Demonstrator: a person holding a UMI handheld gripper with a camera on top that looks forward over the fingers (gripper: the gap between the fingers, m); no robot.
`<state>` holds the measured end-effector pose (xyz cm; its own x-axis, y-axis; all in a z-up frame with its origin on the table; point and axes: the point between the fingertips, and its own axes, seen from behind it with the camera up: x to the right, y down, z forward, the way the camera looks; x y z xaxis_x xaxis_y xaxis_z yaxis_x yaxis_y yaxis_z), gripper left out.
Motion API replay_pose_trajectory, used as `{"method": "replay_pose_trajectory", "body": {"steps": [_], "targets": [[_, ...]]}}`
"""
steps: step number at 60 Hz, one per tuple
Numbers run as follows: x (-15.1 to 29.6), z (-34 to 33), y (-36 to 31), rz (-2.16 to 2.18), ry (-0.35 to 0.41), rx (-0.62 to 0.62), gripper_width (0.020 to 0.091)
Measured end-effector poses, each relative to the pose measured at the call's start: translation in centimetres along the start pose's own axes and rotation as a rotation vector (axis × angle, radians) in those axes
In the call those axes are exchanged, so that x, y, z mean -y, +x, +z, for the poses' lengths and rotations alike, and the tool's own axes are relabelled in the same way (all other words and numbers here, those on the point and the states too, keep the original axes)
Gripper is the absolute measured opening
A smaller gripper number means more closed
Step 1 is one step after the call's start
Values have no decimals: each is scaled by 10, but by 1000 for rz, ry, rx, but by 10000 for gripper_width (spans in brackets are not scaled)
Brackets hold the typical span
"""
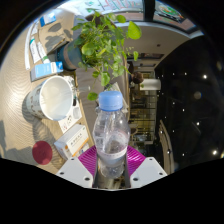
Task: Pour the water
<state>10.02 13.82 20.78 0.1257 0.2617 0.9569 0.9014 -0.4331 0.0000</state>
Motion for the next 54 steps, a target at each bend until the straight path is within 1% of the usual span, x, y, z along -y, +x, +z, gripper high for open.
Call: {"method": "replay_pose_trajectory", "body": {"steps": [6,9,13,18,24,31,33,45,49,51,54], "targets": [[-1,-20,2,285,32,85,370],[1,-27,-1,432,68,154,370],[4,-38,-11,642,97,249,370],[3,-43,-33,891,97,364,369],[-3,-50,-56,1111,112,459,367],[-6,-41,-88,1216,139,495,367],[-14,-41,-95,1241,134,510,367],[-24,-19,-145,1382,91,557,366],[-27,-14,-152,1383,97,556,368],[-24,-13,-148,1391,122,546,369],[-22,-11,-151,1397,133,550,368]]}}
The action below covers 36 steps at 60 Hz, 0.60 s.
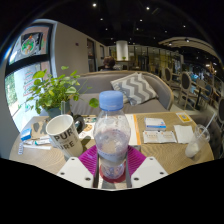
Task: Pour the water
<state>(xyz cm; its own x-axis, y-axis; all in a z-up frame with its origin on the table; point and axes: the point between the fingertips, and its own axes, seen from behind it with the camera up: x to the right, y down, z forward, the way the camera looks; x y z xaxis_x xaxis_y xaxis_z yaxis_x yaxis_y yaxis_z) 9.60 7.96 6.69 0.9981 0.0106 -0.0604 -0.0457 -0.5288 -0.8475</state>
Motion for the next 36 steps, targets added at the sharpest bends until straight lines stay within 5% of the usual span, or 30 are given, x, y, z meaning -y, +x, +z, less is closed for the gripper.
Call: {"method": "replay_pose_trajectory", "body": {"steps": [9,21,24,30,36], "targets": [[0,-1,0,-15,15,4,383],[-7,-6,1,-33,-5,-13,517],[-10,-8,3,-31,-31,-25,597],[-11,-23,3,-43,-64,-46,869],[-4,-53,-4,-47,-83,-69,850]]}}
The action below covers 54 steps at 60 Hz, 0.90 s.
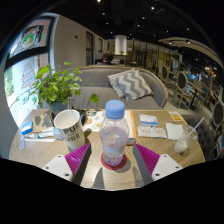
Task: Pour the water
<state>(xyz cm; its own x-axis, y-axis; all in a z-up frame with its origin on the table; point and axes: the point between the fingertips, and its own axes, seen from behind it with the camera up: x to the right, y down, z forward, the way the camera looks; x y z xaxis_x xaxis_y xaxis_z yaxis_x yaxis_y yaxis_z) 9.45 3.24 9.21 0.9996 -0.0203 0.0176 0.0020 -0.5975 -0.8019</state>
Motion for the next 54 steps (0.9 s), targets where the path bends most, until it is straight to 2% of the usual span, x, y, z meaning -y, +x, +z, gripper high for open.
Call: {"method": "replay_pose_trajectory", "body": {"steps": [11,19,30,41,54], "targets": [[8,-87,-23,35,-20,-40,853],[-4,-157,-47,87,-64,-69,849],[-18,-229,-74,104,-81,-94,855],[-25,-268,-92,108,-80,-108,855],[-22,-280,-96,96,-61,-102,853]]}}
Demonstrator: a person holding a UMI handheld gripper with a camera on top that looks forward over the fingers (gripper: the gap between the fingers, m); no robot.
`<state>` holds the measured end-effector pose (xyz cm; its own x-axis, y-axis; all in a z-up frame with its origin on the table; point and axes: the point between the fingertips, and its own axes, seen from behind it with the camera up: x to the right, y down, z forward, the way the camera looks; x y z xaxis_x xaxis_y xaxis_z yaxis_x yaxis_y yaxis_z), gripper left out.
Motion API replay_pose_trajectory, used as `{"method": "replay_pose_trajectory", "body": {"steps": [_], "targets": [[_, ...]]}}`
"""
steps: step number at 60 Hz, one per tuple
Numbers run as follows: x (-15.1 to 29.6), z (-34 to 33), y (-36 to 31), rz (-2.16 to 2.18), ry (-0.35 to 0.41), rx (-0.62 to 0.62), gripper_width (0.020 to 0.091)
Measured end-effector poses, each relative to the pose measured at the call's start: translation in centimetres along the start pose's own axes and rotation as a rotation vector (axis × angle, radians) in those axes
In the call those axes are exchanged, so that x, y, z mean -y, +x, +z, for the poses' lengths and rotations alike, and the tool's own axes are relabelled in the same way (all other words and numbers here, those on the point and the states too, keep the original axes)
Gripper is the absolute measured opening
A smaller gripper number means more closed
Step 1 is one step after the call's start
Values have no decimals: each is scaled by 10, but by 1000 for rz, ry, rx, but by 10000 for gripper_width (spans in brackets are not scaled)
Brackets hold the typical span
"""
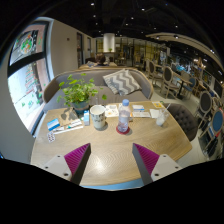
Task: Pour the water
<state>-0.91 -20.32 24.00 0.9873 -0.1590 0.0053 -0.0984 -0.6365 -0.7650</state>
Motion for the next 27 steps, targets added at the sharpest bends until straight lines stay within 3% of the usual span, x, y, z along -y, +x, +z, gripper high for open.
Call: {"method": "replay_pose_trajectory", "body": {"steps": [15,27], "targets": [[-19,-4,16,-30,-25,-3,851],[-6,-10,34,-109,33,6,854]]}}
